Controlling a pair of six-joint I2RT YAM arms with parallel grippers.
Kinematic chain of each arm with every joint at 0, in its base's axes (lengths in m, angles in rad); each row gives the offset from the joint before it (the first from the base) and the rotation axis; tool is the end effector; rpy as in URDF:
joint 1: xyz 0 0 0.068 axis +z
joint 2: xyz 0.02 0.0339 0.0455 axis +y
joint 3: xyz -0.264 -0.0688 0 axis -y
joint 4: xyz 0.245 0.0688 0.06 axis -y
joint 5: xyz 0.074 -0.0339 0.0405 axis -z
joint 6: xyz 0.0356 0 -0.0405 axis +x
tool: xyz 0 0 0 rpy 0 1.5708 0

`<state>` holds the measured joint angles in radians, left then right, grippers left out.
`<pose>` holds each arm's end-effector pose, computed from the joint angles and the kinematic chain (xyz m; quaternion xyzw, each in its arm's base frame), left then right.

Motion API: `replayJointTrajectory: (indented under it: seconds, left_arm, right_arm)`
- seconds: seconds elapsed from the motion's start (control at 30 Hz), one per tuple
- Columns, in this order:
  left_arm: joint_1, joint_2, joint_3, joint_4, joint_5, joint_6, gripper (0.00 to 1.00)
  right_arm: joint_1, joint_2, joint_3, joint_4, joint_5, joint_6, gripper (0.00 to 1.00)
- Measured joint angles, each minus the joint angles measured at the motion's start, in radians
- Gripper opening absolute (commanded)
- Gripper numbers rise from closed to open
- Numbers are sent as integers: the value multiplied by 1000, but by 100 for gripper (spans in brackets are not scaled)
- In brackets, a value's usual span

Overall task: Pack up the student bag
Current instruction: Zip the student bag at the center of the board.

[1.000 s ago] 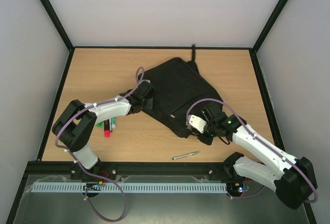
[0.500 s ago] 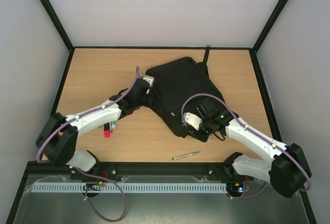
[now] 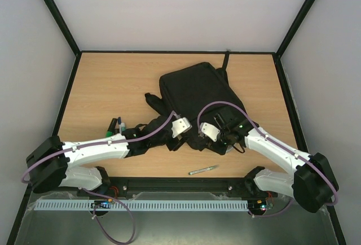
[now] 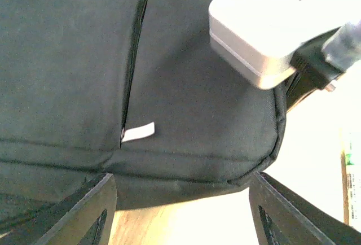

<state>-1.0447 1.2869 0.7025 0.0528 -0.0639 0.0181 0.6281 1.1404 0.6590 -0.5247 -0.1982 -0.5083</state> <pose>0.1415 -0.2392 0.2263 0.4260 0.7560 -0.2195 0.4459 0.1683 0.1309 0.2012 -0.5375 0.7907 0.1114 0.2711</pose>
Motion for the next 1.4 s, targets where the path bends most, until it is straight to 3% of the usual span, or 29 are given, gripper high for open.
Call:
replayJointTrajectory:
  seconds: [0.33, 1.17, 1.4]
  left_arm:
    - [-9, 85, 5, 118, 41, 80, 68]
    - [-18, 248, 67, 191, 35, 123, 61]
    - [-31, 285, 89, 201, 3, 133, 40]
  right_arm:
    - [0, -8, -10, 15, 0, 22, 1]
    - [-6, -14, -29, 21, 3, 41, 1]
    - [-6, -15, -31, 21, 5, 36, 1]
